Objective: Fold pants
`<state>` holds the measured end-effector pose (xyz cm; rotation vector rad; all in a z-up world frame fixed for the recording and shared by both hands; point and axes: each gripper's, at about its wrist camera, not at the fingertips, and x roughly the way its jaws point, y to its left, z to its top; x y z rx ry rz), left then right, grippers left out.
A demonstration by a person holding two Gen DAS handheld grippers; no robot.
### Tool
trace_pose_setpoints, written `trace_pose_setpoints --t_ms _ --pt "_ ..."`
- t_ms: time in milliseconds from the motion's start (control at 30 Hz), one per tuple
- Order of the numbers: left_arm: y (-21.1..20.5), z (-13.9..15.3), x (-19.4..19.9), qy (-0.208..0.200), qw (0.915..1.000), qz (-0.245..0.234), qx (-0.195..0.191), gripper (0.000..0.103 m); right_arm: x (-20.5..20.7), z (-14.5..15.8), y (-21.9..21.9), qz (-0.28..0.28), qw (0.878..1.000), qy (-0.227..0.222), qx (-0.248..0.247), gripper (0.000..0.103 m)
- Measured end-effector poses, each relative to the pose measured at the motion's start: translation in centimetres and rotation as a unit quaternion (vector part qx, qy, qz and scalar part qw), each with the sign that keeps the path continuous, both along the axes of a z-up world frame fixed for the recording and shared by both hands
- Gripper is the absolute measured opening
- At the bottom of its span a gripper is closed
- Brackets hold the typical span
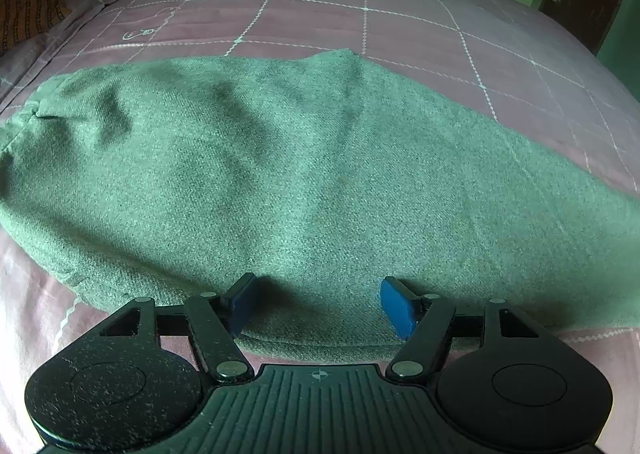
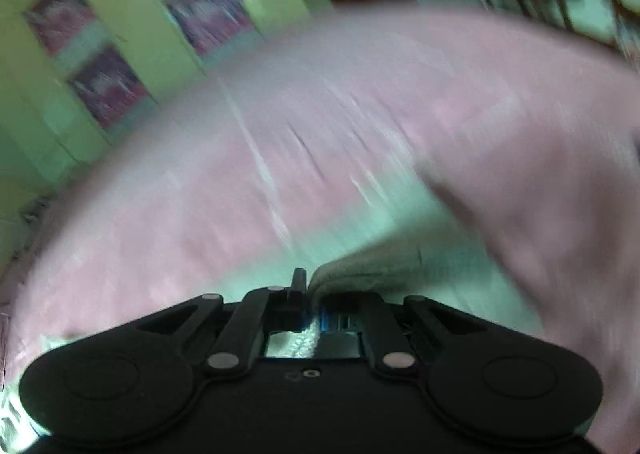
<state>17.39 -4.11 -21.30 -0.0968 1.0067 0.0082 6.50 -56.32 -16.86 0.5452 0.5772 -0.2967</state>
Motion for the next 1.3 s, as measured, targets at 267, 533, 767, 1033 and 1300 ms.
trace_pose_setpoints --t_ms 267,533,767,1033,1300 --pt "0.1 0.1 -0.3 -0.003 1.0 -0.003 0.001 0.068 0.0 1.2 0.9 -0.035 0.997 -0.001 -0.072 0.006" --pt "0.0 0.1 -0.2 -0.002 1.0 -0.001 0.003 0.068 -4.8 -5.0 -1.3 -0.056 0.995 0.076 -0.016 0.012" --pt "-0.1 0.1 -0.2 -0.001 1.0 -0.005 0.005 0.069 -6.6 -5.5 -3.4 -0.07 0.994 0.045 0.068 0.006" --pt "0.0 0.1 -0.3 0.0 0.9999 -0.013 0.005 0.069 -7.1 -6.2 -2.7 -0.058 0.994 0.086 0.037 0.006" --pt "-1.1 2.9 0.6 -0.034 0.999 -0.023 -0.015 0.069 -7.3 -0.4 0.5 -0.085 0.988 0.037 -0.121 0.026"
